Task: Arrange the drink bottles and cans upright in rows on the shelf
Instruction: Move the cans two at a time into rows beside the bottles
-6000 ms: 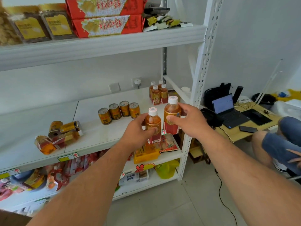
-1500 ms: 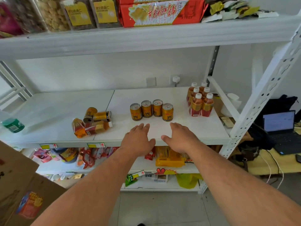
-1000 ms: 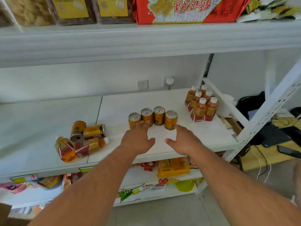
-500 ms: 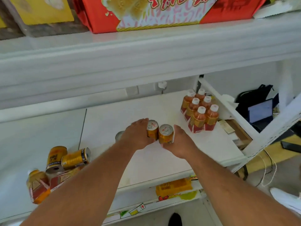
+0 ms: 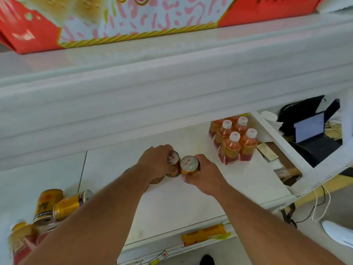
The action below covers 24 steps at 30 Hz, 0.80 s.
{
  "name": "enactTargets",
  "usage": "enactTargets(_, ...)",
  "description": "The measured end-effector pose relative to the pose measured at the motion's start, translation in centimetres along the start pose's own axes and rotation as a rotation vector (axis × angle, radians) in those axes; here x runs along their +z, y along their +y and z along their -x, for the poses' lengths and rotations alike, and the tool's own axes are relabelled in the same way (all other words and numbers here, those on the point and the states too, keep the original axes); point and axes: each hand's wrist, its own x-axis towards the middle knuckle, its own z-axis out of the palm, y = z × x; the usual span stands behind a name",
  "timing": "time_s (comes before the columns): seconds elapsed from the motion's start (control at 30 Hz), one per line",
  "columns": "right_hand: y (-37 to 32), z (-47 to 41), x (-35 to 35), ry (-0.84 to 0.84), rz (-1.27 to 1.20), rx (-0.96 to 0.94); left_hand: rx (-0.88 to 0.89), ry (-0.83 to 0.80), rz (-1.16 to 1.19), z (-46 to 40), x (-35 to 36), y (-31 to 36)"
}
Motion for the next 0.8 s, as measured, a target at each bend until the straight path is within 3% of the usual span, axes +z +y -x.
enactTargets(0.33, -2.9, 2.3, -4.3, 0.214, -0.164, -0.082, 0.088, 0.164, 0.456, 3.7, -2.2, 1.3)
enactTargets(0.8, -6.1, 13.6, -3.5, 0.244, -0.159, -0.170, 0.086, 0.271, 0.631, 15.5, -0.6, 0.7)
